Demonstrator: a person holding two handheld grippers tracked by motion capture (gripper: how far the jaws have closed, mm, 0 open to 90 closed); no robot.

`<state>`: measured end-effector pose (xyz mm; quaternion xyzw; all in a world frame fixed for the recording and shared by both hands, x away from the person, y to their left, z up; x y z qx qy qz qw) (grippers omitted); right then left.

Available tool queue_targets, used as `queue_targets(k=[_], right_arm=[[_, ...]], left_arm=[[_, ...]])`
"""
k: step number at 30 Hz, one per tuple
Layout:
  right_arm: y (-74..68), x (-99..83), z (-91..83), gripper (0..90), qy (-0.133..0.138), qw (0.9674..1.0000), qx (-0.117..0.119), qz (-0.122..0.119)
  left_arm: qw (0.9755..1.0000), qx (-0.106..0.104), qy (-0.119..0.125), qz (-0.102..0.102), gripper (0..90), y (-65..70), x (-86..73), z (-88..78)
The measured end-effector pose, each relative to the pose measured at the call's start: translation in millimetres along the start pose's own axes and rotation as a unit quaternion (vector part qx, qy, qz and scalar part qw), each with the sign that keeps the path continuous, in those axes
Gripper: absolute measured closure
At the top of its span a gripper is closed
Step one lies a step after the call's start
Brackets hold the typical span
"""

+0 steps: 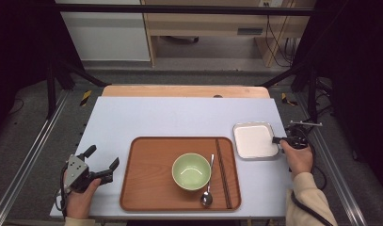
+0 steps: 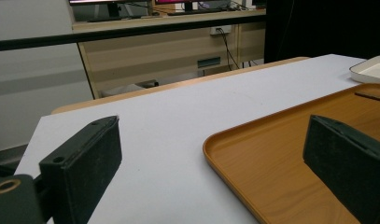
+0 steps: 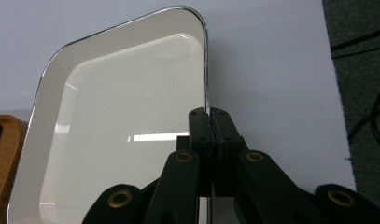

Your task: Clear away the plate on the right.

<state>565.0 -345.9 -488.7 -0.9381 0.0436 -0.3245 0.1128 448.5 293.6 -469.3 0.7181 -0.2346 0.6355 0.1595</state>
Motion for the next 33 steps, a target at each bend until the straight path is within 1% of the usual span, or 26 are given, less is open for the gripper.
queue_targets(k=[1,2,4,6,7,9,11,13,14,17,19,21,22,23,25,26,27,28,31,33], right_arm=[[-1.6,0.8,-1.5,88.9,0.002,1.0,-0.003,0.002],[-1.6,1.6,-3.8,89.0,0.007,0.9999,-0.005,-0.009],[-3.0,3.3,-7.4,89.0,0.014,0.9998,-0.005,-0.012],[-5.7,6.2,-12.5,89.0,0.019,0.9997,-0.013,-0.012],[-6.6,7.9,-15.5,89.0,0.019,0.9994,-0.02,-0.019],[-9.0,11.9,-21.7,89.0,0.026,0.999,-0.025,-0.025],[-11.3,16.4,-28.7,89.0,0.037,0.9987,-0.022,-0.026],[-12.9,20.9,-35.6,89.0,0.051,0.9978,-0.017,-0.04],[-16.0,23.3,-39.8,89.0,0.054,0.9978,-0.015,-0.036],[-25.4,29.9,-51.6,89.0,0.073,0.9954,-0.017,-0.06],[-33.9,32.8,-58.0,89.0,0.08,0.995,-0.005,-0.059],[-44.1,35.9,-63.2,89.0,0.09,0.9934,0.008,-0.07],[-48.8,36.7,-64.9,89.0,0.091,0.9933,0.015,-0.07],[-55.9,38.3,-67.2,89.0,0.095,0.9922,0.024,-0.078],[-67.3,40.4,-70.2,89.0,0.1,0.9909,0.037,-0.081],[-74.8,41.1,-71.8,89.0,0.102,0.9906,0.046,-0.079],[-81.0,42.5,-72.8,89.0,0.108,0.9888,0.052,-0.089],[-89.0,43.5,-74.2,89.0,0.109,0.9882,0.061,-0.088],[-111.9,47.0,-77.0,89.0,0.113,0.9845,0.08,-0.107],[-128.5,48.2,-78.5,89.0,0.114,0.9826,0.092,-0.114]], left_arm=[[1.0,0.001,0.0,0.001,4.2,0.0,0.2,-0.2],[1.0,0.0,0.0,0.001,4.1,0.1,0.3,-0.3],[1.0,0.0,0.0,0.001,4.1,0.0,0.3,-0.4],[1.0,0.001,0.0,0.001,4.1,0.1,0.2,-0.2],[1.0,0.001,0.0,0.001,4.1,0.2,0.3,-0.1],[1.0,0.0,0.0,0.001,4.2,0.4,0.6,-0.3],[1.0,0.004,0.002,0.0,3.7,-0.1,0.9,-0.6],[1.0,0.006,0.003,-0.001,3.6,-1.8,1.3,-1.7],[1.0,0.007,0.004,-0.003,3.6,-2.6,1.6,-2.2],[0.9999,0.011,0.007,-0.007,3.7,-5.0,2.0,-3.7],[0.9998,0.013,0.009,-0.01,3.8,-5.6,2.3,-3.8],[0.9998,0.013,0.008,-0.011,4.0,-5.5,2.5,-3.8],[0.9998,0.014,0.01,-0.012,4.0,-5.1,3.0,-4.0],[0.9998,0.013,0.01,-0.012,4.0,-4.8,3.5,-4.2],[0.9998,0.013,0.011,-0.01,4.0,-3.7,5.2,-4.3],[0.9998,0.012,0.012,-0.011,4.0,-3.1,6.1,-4.5],[0.9998,0.012,0.014,-0.012,4.0,-2.5,7.1,-4.7],[0.9998,0.013,0.015,-0.011,4.1,-1.9,8.1,-4.8],[0.9997,0.013,0.015,-0.013,4.2,0.3,11.0,-4.8],[0.9997,0.013,0.018,-0.012,4.3,1.9,13.5,-4.6]])
Point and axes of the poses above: each handheld gripper's, and its own axes: z roughly forward along the jaws, x roughly out of its top, y roughly to its right, the point moved 4 cm from there along z, roughly forward along the jaws, and after that the axes turned 6 degrees about -x, right-handed, at the moved point
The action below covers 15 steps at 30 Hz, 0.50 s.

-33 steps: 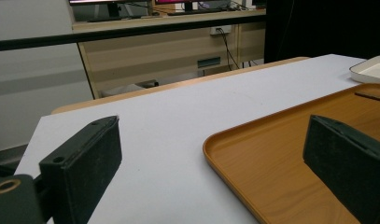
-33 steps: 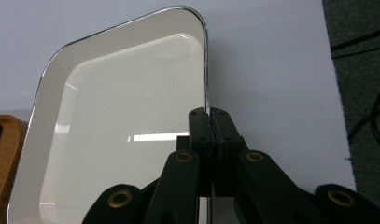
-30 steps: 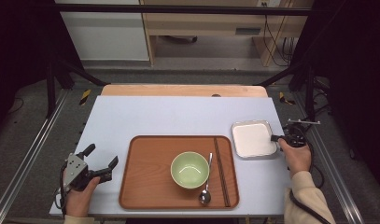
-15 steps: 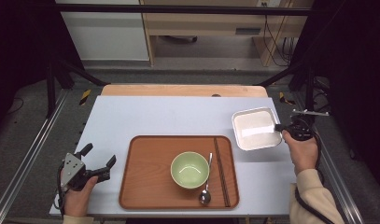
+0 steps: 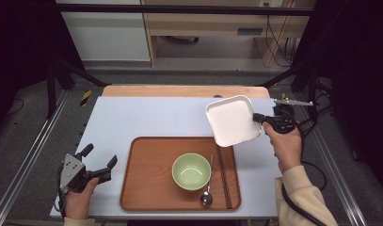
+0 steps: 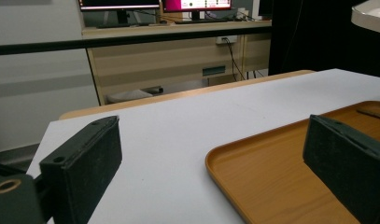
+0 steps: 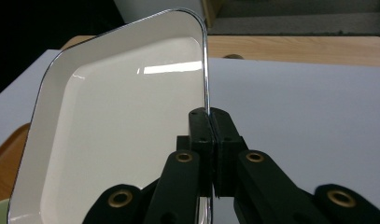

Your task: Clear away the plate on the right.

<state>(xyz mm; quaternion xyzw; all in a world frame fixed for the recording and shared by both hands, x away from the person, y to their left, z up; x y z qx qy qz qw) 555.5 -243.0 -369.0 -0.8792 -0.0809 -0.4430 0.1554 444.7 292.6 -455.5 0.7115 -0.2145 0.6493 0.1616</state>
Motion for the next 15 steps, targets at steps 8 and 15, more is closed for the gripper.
queue_targets(k=[8,15], right_arm=[[-55.2,6.3,22.5,89.0,0.006,0.999,0.041,-0.017],[-83.5,3.2,43.0,89.0,0.011,0.9982,0.057,-0.016]], left_arm=[[0.9999,-0.006,0.012,0.0,4.1,7.5,11.2,0.0],[0.9998,-0.015,0.011,0.008,4.2,16.2,22.1,0.0]])
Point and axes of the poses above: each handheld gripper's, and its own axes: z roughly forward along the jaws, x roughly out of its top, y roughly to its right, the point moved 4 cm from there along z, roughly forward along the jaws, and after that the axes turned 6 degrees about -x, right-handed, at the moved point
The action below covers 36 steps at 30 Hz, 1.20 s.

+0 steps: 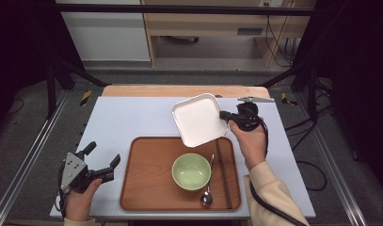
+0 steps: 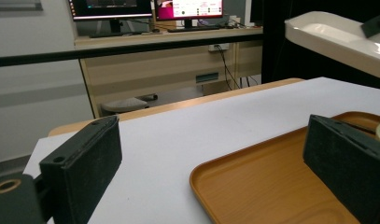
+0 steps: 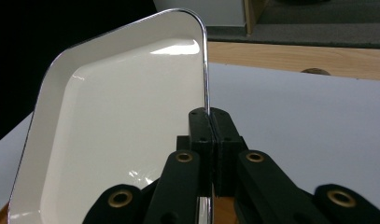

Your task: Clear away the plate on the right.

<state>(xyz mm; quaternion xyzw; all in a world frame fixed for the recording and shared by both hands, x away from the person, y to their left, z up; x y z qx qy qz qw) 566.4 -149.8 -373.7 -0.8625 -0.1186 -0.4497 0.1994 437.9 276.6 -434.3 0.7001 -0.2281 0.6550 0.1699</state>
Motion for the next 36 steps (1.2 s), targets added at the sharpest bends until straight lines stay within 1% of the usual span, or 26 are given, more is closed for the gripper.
queue_targets(k=[3,6,8,9,11,14,16,18,21,23,24,25,27,28,29,30,32,33,36], right_arm=[[-7.4,0.2,4.5,89.0,0.009,0.9999,0.006,0.002],[-13.4,1.8,3.2,89.0,0.023,0.9996,0.011,0.011],[-17.3,2.2,0.9,89.0,0.033,0.9993,0.011,0.015],[-18.8,2.4,-0.1,89.0,0.038,0.9992,0.008,0.014],[-22.3,2.9,-1.7,89.0,0.045,0.9989,0.007,0.014],[-26.3,3.4,-2.6,89.0,0.055,0.9984,0.003,0.013],[-28.5,2.3,-1.7,89.0,0.059,0.9982,0.0,0.009],[-30.6,-0.4,1.9,89.0,0.061,0.9981,-0.002,0.006],[-34.5,-4.5,9.8,89.0,0.064,0.9979,0.002,0.01],[-38.5,-5.7,12.8,89.0,0.066,0.9977,0.004,0.012],[-40.5,-6.3,14.1,89.0,0.069,0.9976,0.005,0.01],[-42.9,-7.0,14.8,89.0,0.072,0.9974,0.004,0.01],[-46.1,-7.8,14.3,89.0,0.076,0.997,0.004,0.016],[-46.3,-8.1,14.1,89.0,0.079,0.9967,0.004,0.015],[-47.4,-8.1,13.4,89.0,0.081,0.9965,0.004,0.021],[-47.5,-8.0,12.9,89.0,0.083,0.9963,0.004,0.022],[-47.2,-7.1,11.9,89.0,0.085,0.9961,0.004,0.025],[-46.9,-6.3,11.4,89.0,0.088,0.9957,0.003,0.026],[-47.4,-4.5,9.3,89.0,0.093,0.9953,0.003,0.027]], left_arm=[[1.0,-0.006,-0.002,0.001,4.5,5.0,8.2,0.8],[0.9998,-0.013,-0.015,0.008,5.5,12.6,15.2,4.9],[0.9996,-0.018,-0.022,0.005,5.5,18.0,20.0,10.8],[0.9996,-0.022,-0.02,0.004,5.5,20.8,23.2,14.2],[0.9994,-0.024,-0.022,0.01,5.5,26.1,29.8,22.1],[0.9993,-0.031,-0.022,0.002,6.2,32.3,40.2,36.1],[0.9992,-0.031,-0.024,0.008,6.6,35.2,47.0,45.7],[0.9989,-0.037,-0.027,0.008,6.8,38.1,53.8,55.2],[0.9985,-0.046,-0.029,-0.003,8.2,43.6,62.2,66.5],[0.9983,-0.048,-0.031,-0.007,9.6,49.1,68.7,74.3],[0.9984,-0.049,-0.027,-0.008,10.1,53.4,73.1,78.9],[0.9985,-0.047,-0.027,-0.007,10.8,56.2,75.5,81.8],[0.9989,-0.038,-0.027,-0.001,11.8,61.7,80.7,89.0],[0.999,-0.035,-0.025,-0.003,12.7,63.8,82.3,92.5],[0.9992,-0.031,-0.024,-0.005,13.5,65.1,83.2,95.8],[0.9993,-0.026,-0.024,-0.01,14.3,66.8,83.0,100.5],[0.9993,-0.025,-0.023,-0.014,14.7,67.6,81.5,105.0],[0.9993,-0.021,-0.026,-0.015,15.4,68.2,80.2,107.3],[0.9992,-0.023,-0.025,-0.023,18.8,70.3,78.7,113.3]])
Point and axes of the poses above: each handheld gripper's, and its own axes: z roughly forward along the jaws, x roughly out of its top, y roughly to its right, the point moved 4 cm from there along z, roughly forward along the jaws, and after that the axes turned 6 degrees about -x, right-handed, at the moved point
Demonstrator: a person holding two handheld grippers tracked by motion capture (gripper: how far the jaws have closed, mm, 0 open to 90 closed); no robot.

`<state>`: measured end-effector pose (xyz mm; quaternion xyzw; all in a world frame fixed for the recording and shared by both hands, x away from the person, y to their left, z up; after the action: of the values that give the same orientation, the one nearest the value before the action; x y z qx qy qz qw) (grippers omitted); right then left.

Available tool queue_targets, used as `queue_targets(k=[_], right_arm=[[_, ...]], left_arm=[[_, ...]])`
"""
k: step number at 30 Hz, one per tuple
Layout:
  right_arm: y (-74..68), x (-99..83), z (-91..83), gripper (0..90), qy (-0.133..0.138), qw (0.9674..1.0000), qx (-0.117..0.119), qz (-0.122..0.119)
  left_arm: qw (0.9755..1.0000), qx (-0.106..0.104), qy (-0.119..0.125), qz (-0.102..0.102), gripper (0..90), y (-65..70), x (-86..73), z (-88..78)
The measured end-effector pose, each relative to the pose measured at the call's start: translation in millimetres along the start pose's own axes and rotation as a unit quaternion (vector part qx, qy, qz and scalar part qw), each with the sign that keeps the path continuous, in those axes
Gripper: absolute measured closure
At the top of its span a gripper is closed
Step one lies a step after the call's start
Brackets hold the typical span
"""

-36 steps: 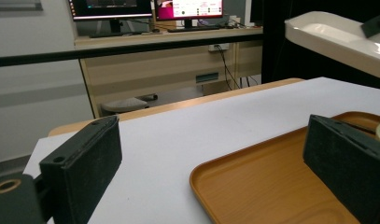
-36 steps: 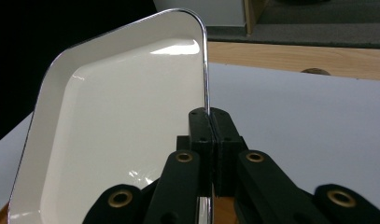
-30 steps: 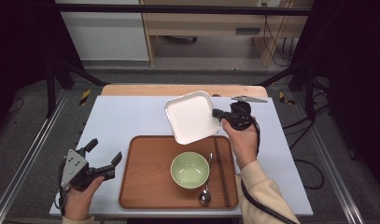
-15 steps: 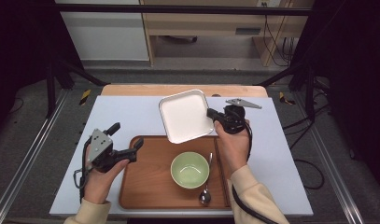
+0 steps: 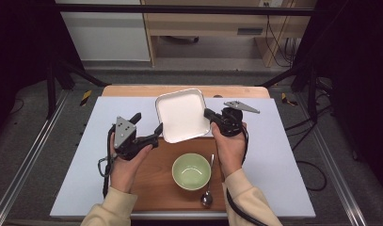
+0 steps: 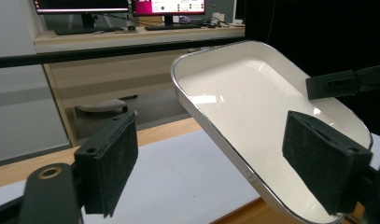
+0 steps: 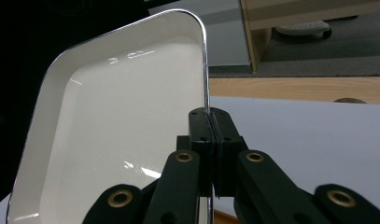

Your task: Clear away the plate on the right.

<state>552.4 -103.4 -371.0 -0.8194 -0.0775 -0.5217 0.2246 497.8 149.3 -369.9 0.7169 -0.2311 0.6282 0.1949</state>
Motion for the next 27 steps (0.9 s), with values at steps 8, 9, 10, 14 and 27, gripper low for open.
queue_targets(k=[8,9,10,14,27], right_arm=[[-4.4,-0.5,-3.7,89.0,0.016,0.9999,-0.005,-0.001],[-5.1,-0.6,-3.9,89.0,0.017,0.9998,-0.006,-0.001],[-5.8,-0.6,-4.3,89.0,0.019,0.9998,-0.006,-0.002],[-8.1,0.8,-7.4,89.0,0.031,0.9995,-0.007,-0.003],[-16.9,-1.5,-11.1,88.8,0.041,0.9991,-0.012,-0.007]], left_arm=[[0.9996,-0.011,-0.009,-0.022,31.7,6.3,-3.8,13.4],[0.9996,-0.012,-0.01,-0.023,33.5,6.9,-4.1,15.0],[0.9996,-0.012,-0.01,-0.025,34.8,7.6,-4.3,16.5],[0.999,0.001,-0.007,-0.044,44.0,5.5,-6.5,20.5],[0.9967,0.007,0.018,-0.079,68.7,1.7,-6.0,20.1]])
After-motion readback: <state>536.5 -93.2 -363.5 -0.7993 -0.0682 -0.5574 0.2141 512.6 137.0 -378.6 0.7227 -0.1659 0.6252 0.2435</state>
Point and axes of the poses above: each handheld gripper's, and its own axes: z roughly forward along the jaws, x roughly out of its top, y roughly to its right, the point moved 4 cm from there along z, roughly forward along the jaws, and after that the axes turned 6 degrees about -x, right-handed, at the moved point
